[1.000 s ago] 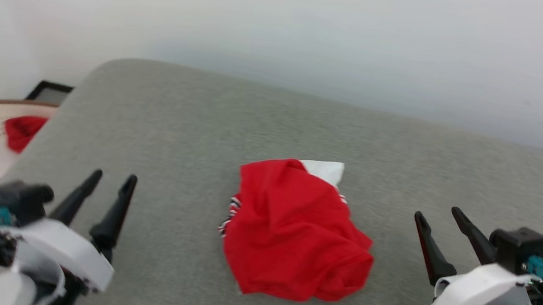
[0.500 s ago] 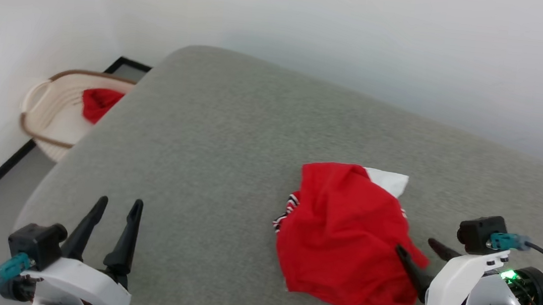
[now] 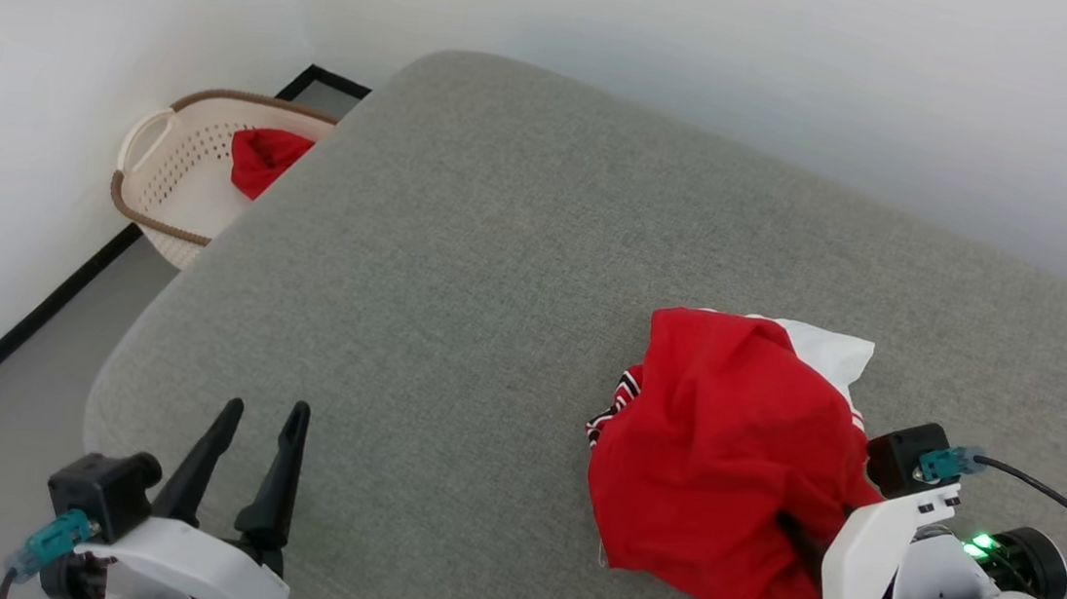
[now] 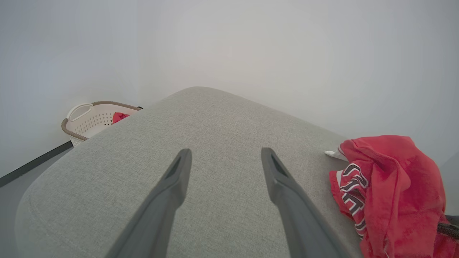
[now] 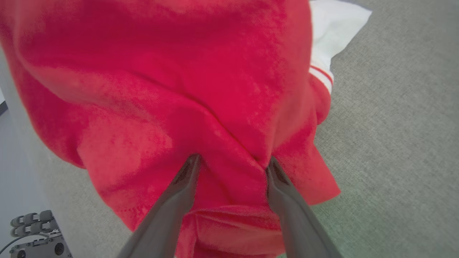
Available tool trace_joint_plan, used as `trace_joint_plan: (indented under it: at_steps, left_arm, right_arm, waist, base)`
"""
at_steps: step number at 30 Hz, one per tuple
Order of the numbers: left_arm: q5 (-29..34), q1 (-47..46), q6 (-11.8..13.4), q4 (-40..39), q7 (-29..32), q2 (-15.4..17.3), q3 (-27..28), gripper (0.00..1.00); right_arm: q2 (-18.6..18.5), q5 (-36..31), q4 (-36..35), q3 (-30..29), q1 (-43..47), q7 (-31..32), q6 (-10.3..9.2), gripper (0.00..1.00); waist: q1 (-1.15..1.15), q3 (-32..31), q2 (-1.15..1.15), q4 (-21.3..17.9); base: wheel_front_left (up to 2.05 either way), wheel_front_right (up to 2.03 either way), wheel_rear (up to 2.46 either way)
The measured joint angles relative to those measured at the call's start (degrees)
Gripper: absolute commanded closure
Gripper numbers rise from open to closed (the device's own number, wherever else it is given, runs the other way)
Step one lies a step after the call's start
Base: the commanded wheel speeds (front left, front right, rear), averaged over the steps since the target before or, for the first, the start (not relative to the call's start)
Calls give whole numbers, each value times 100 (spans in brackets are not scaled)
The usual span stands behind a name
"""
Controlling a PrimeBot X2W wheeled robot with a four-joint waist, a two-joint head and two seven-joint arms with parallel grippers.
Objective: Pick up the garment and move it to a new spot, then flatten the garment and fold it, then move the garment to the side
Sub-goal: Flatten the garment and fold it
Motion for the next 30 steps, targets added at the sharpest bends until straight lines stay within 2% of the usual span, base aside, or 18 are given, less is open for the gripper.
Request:
trace_joint_plan:
  at_steps: [8,14,18,24,30]
  left_arm:
    - [19,16,-79,3,-7,-75,171,0]
    - [77,158,-80,-118,-8,-82,333,0]
    - [102,302,-69,-183,-8,-80,420,0]
    - [98,484,-37,-301,-9,-77,501,0]
    - [85,549,-10,-361,-8,-64,505,0]
  right_arm:
    - [-92,183,165,180,-246,-204,1,100]
    - [-345,439,-377,211,-221,-20,1,100]
    - [-632,576,-914,216,115,148,1,100]
    - [-920,601,-1497,-286,837,381,1,100]
    - [-972,472,-1753,-1009,1586,586,1,100]
  waist:
    - [0,20,0,-77]
    - [0,-51,0,-244]
    - [0,-123,0,-388]
    - [0,-225,0,-647]
    - [0,-287,0,-887]
  base:
    - [0,0,0]
    - [0,0,0]
    - [0,0,0]
    - [0,0,0]
    - [0,0,0]
